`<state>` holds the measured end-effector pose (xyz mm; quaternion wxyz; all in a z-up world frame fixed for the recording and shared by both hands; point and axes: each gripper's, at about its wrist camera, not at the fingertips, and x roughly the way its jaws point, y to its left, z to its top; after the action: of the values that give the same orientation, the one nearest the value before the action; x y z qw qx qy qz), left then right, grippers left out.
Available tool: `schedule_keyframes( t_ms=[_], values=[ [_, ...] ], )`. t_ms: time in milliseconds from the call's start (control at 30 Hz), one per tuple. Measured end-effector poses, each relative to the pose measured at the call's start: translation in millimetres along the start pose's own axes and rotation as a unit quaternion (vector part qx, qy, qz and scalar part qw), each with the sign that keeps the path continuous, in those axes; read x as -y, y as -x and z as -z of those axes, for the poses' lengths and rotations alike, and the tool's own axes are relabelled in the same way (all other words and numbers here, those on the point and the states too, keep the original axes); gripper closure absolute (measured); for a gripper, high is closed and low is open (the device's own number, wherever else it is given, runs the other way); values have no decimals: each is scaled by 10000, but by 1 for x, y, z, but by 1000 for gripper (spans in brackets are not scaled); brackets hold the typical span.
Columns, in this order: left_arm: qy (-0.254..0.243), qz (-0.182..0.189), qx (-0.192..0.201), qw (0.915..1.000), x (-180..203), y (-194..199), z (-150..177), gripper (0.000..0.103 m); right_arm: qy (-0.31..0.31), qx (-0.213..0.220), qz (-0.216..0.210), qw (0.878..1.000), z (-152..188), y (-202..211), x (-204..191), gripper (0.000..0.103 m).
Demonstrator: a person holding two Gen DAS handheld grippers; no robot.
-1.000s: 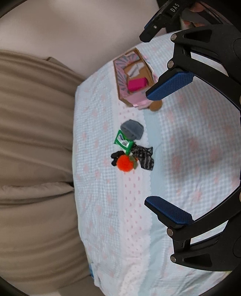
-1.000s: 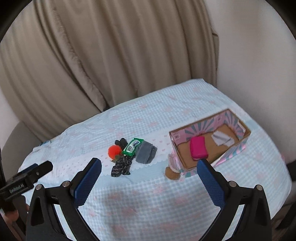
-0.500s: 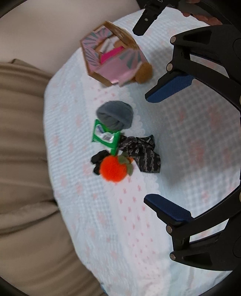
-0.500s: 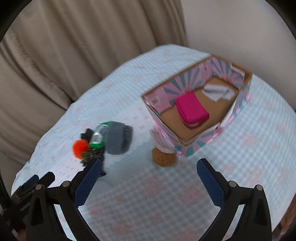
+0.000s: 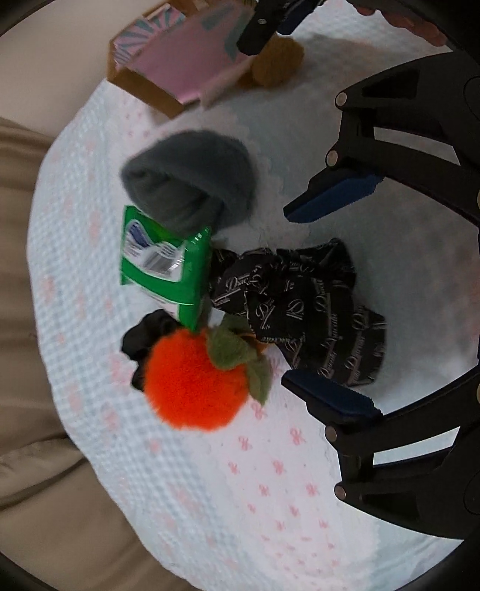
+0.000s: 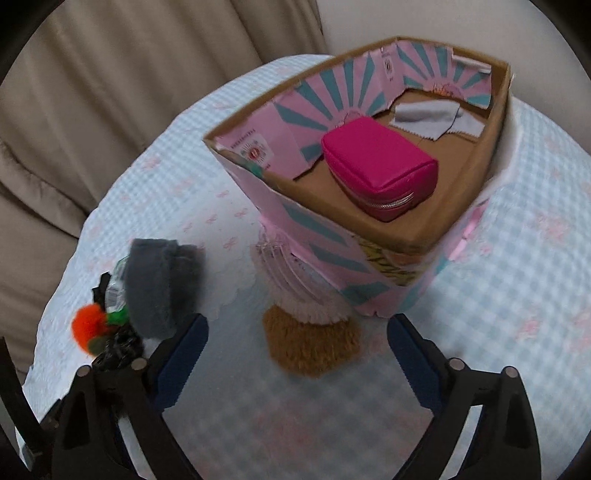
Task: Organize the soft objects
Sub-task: 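Grasp the black scrunchie with the left tool while the right tool grasps the slipper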
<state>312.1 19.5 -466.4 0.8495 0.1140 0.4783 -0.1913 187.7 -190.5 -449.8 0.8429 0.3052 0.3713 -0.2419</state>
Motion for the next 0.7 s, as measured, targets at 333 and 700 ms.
schedule_keyframes(
  t_ms=[333, 700],
  values=[
    [55, -117, -115, 9999, -4, -20, 0, 56, -343, -265, 49, 9990, -5, -32, 6, 55],
    [63, 36, 20, 10000, -7, -2, 2, 77, -321, -283, -37, 9991, -4, -18, 12, 63]
  ],
)
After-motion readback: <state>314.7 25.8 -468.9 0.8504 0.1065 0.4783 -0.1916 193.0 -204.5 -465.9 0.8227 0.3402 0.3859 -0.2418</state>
